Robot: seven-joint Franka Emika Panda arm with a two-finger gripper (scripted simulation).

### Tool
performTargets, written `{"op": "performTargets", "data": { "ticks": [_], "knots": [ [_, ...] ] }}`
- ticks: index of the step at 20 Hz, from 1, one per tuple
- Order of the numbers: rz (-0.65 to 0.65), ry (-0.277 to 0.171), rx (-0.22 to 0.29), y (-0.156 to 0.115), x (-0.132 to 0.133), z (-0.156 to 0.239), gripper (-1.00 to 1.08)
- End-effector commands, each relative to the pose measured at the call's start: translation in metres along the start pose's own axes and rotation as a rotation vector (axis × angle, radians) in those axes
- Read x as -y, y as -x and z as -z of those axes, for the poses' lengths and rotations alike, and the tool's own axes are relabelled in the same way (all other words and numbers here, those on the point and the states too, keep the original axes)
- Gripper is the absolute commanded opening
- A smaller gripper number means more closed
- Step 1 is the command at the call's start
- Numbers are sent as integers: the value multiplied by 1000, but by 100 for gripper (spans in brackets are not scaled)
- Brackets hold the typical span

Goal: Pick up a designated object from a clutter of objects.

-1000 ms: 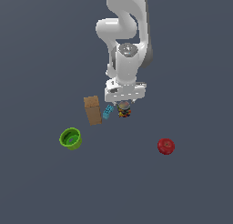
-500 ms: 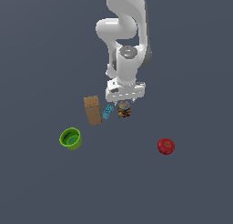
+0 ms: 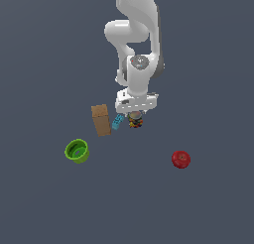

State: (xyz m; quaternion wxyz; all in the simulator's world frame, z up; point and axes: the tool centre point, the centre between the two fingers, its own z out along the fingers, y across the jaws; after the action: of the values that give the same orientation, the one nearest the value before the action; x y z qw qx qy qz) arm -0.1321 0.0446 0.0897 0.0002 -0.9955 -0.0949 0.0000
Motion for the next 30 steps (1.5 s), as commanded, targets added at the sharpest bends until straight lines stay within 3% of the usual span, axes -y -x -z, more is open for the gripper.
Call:
{"op": "performTargets", "data": {
  "ticks": [1, 14, 15, 30],
  "knots": [
    [0, 0, 0, 1, 0, -10, 100],
    [1, 0, 0, 0, 0, -32, 100],
    [1, 0, 0, 0, 0, -32, -100],
    [1, 0, 1, -1, -4, -27, -100]
  ]
}}
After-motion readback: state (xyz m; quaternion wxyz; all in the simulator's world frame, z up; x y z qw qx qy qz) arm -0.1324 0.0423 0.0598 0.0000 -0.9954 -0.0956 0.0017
